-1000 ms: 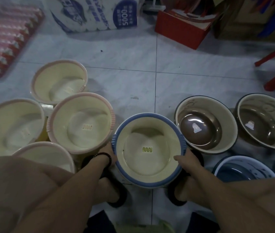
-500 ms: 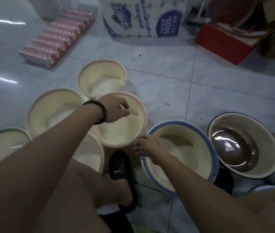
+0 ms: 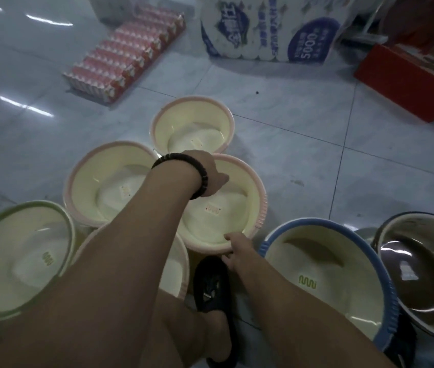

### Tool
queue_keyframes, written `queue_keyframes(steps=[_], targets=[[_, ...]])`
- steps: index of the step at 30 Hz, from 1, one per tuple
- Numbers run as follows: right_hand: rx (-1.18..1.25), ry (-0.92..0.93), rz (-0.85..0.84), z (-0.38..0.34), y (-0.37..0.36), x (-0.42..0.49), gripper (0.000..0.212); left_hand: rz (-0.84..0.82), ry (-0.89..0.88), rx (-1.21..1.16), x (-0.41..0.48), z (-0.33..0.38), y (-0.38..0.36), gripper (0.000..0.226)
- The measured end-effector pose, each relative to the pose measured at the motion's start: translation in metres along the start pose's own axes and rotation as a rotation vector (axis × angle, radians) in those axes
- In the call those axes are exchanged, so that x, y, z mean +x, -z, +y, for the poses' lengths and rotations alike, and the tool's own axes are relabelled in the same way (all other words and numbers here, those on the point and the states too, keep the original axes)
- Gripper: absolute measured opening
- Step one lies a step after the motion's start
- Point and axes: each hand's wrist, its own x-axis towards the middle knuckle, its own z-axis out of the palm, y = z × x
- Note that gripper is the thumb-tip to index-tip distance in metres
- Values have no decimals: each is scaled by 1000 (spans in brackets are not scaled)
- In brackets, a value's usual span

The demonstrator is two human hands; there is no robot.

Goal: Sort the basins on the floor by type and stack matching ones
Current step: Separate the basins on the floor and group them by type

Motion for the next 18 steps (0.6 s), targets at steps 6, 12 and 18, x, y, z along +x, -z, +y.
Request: queue_keyframes(steps=[6,12,18], targets=[[-43,251,86,-24,-5,-28,30,93,70,4,5,-7,3,59],[-129,447,158,-73,51,-72,34,63,142,-30,-2,-9,-3,68],[48,507,12,-76,151,-152,24,251,265,-395,-24,-3,-44,86]])
